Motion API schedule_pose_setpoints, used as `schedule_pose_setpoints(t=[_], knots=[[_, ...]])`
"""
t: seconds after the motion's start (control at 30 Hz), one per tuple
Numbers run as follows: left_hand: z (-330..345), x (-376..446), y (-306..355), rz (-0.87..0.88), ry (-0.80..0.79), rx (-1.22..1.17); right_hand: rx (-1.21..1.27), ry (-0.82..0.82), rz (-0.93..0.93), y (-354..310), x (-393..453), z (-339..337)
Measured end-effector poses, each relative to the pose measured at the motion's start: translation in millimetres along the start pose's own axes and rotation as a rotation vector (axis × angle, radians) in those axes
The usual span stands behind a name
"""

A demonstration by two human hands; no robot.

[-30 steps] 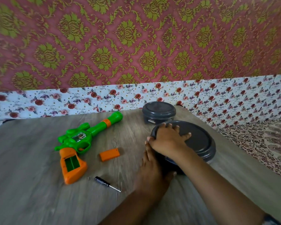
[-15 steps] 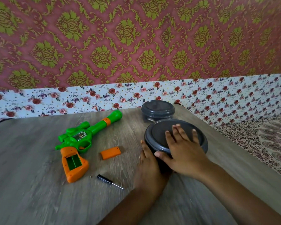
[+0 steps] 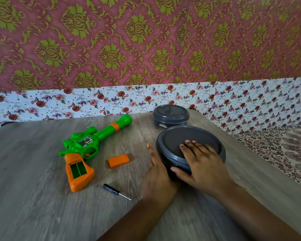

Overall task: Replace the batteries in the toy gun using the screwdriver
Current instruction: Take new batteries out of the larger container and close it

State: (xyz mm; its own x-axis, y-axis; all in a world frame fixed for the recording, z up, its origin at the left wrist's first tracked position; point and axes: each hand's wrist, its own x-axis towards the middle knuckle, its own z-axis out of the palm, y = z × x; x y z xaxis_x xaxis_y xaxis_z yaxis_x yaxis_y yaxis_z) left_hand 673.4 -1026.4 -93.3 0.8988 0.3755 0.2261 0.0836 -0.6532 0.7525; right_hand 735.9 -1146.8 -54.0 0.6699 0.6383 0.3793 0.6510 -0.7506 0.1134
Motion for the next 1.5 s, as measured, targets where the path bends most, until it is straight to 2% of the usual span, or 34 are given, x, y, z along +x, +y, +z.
schedule_pose_setpoints(t=[0.43, 0.63, 0.87, 1.07, 1.23, 1.37, 1.5], knots=[[-6, -1, 8, -0.045, -0.041, 0.085, -0.206, 0.033, -0.147, 3, 4, 4], [-6, 3, 3, -0.014, -0.041, 0.086, -0.198, 0.008, -0.124, -1, 3, 7], [-7, 4, 5, -0.027, -0.045, 0.076, -0.192, 0.064, -0.146, 0, 5, 2], [-6, 3, 6, -0.037, -0.069, 0.138, -0.073, 0.201, -0.185, 15, 4, -26], [-7, 3, 2, -0.017, -0.091, 0.104, 0.341, 0.25, -0.107, 45, -5, -50], [-6, 2, 1, -0.011, -0.099, 0.109, 0.367, 0.289, -0.11, 54, -10, -41], [-6, 2, 1, -0.023, -0.089, 0.11, 0.383, 0.297, -0.02, 56, -10, -28]])
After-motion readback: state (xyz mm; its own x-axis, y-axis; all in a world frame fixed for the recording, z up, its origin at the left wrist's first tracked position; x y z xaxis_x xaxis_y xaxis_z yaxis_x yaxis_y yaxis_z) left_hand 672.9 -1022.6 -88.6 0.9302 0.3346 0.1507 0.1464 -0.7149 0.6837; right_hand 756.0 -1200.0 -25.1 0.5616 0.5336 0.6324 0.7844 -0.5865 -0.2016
